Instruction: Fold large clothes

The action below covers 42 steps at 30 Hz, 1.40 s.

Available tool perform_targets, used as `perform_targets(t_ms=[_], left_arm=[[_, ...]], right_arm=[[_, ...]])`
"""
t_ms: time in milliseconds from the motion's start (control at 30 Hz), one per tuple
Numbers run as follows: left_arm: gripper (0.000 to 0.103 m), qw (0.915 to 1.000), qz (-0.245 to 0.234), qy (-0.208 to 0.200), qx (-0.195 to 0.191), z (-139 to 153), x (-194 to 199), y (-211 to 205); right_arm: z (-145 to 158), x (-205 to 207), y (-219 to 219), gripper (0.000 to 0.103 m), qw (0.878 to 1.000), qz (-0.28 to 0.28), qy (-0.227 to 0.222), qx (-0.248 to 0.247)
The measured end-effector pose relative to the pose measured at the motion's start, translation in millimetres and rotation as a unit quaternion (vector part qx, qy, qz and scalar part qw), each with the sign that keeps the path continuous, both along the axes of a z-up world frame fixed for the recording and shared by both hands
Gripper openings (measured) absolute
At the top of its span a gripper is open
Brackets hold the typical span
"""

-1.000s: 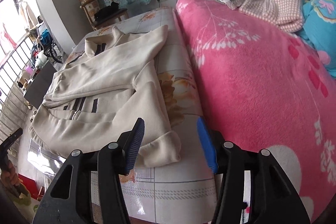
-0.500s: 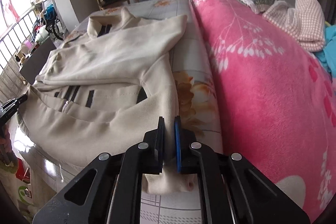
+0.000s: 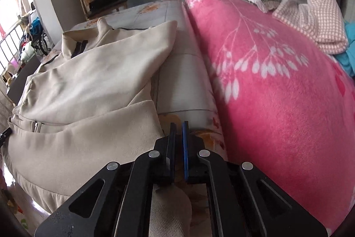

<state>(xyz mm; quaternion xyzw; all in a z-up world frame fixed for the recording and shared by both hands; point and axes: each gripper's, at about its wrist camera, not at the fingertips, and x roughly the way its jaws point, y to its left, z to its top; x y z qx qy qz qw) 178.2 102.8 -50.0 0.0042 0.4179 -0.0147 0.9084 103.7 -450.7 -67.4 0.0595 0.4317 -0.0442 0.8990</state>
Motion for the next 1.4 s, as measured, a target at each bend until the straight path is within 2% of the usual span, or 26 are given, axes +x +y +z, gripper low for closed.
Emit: perform_targets(t_ms=[33,133,167,233,267,333,367,433,500,533,600,633,667,733,800,833,867,967,1067,1167,1267,1400], left_arm=[[0.011,1.0000,-0.001,-0.002,0.001,3,-1,0],[0.022,0.9996,0.009,-0.028,0.005,20,-11,3],[0.023,0.9991,0.011,-0.041,0.004,27,-15,3],[0.025,0.9980,-0.004,-0.062,-0.009,41,-25,-1],[0.027,0.9975,-0.019,-0.065,-0.019,46,-29,-5],[0.040,0.9958,-0.066,-0.037,-0.051,47,-31,-20],[0.041,0.9945,-0.085,-0.015,-0.059,43,-30,-30],[0.043,0.9930,-0.105,0.024,-0.049,28,-27,-50],[0.043,0.9935,-0.104,0.045,-0.012,10,-24,-65],[0.043,0.9939,-0.100,0.048,0.007,2,-23,-71],[0.043,0.9948,-0.094,0.026,0.027,-4,-28,-76],[0.038,0.9949,-0.093,0.021,0.033,-5,-30,-78],[0.033,0.9948,-0.093,0.016,0.036,-4,-32,-80],[0.014,0.9938,-0.091,0.004,0.064,-5,-34,-84],[0.005,0.9914,-0.095,-0.007,0.089,-7,-37,-88],[0.003,0.9907,-0.097,-0.011,0.094,-7,-37,-89],[0.003,0.9904,-0.098,-0.015,0.096,-7,-38,-89],[0.002,0.9913,-0.095,-0.029,0.086,2,-40,-87],[0.002,0.9910,-0.089,-0.069,0.073,30,-50,-83],[0.002,0.9875,-0.083,-0.108,0.080,51,-55,-82],[0.002,0.9862,-0.081,-0.107,0.096,42,-40,-87],[0.002,0.9865,-0.083,-0.076,0.119,2,-20,-95]], right_arm=[[5,-3,-2,0.009,1.000,-0.007,-0.003,0.003],[27,-20,-2,0.037,1.000,-0.012,-0.027,0.004],[35,-26,1,0.045,0.999,-0.005,-0.039,0.011],[49,-34,10,0.049,0.998,0.015,-0.054,0.022],[54,-38,19,0.055,0.998,0.030,-0.056,0.028],[57,-38,40,0.062,0.996,0.070,-0.046,0.044],[55,-35,52,0.064,0.993,0.095,-0.034,0.053],[47,-29,77,0.069,0.988,0.137,-0.004,0.068],[34,-21,101,0.069,0.985,0.162,0.026,0.057],[27,-17,112,0.069,0.984,0.167,0.035,0.041],[14,-10,127,0.069,0.983,0.174,0.047,0.017],[7,-5,132,0.068,0.983,0.176,0.056,0.004],[-2,-2,137,0.055,0.982,0.173,0.067,-0.014],[-9,-4,142,0.045,0.983,0.169,0.065,-0.031],[-8,-6,146,0.027,0.982,0.176,0.061,-0.035],[-7,-7,146,0.007,0.982,0.177,0.060,-0.036],[-7,-9,147,0.003,0.982,0.175,0.060,-0.044],[-1,-15,147,0.001,0.983,0.169,0.042,-0.050],[27,-26,145,0.001,0.987,0.154,-0.006,-0.041],[54,-32,147,0.001,0.987,0.147,-0.049,-0.041],[48,-17,151,0.001,0.987,0.143,-0.049,-0.056],[10,3,154,0.001,0.987,0.138,-0.019,-0.078]])
